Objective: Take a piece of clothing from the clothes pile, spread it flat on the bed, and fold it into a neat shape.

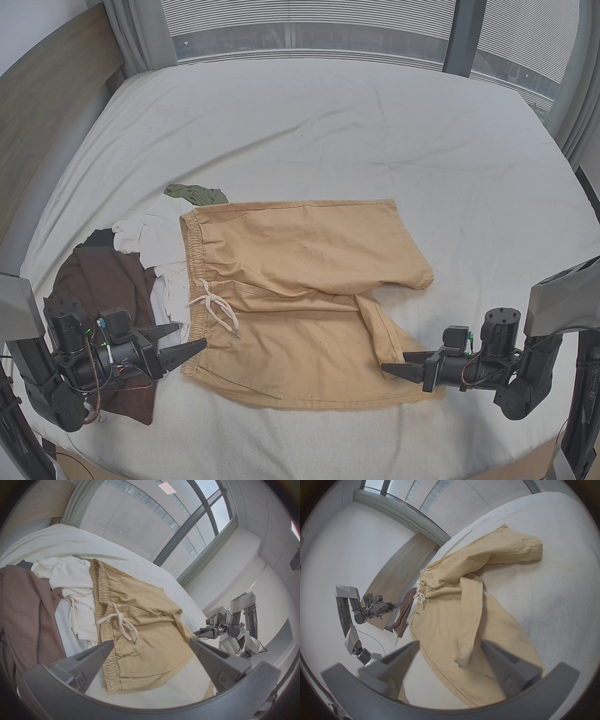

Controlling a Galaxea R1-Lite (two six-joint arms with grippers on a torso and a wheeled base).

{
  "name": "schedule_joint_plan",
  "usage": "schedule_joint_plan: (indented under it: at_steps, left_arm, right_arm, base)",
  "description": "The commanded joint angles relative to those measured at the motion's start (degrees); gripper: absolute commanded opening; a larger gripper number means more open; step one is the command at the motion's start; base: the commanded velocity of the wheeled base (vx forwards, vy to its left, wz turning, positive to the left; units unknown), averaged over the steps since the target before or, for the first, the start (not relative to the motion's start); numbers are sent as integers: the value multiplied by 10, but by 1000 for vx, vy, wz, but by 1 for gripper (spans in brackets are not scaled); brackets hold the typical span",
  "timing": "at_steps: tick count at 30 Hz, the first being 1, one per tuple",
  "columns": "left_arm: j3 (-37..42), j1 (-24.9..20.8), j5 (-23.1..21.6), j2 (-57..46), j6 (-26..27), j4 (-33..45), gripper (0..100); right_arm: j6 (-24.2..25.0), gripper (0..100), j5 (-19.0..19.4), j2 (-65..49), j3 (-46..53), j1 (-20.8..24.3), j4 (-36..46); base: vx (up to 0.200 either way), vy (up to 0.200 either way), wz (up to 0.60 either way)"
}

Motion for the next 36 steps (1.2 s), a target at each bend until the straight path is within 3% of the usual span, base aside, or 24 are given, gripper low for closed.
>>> schedule_joint_plan:
  at_steps: [1,7,18,36]
  left_arm:
    - [1,0,0,0,0,0,100]
    - [0,0,0,0,0,0,100]
    - [0,-1,0,2,0,0,100]
    - [-1,-4,0,15,2,0,100]
  right_arm:
    - [0,0,0,1,0,0,0]
    - [0,0,-1,-7,-3,-8,0]
    - [5,0,1,-49,-48,-91,8]
    - [5,0,-2,-35,-94,-126,5]
  base:
    - [0,0,0]
    - [0,0,0]
    - [0,0,0]
    - [0,0,0]
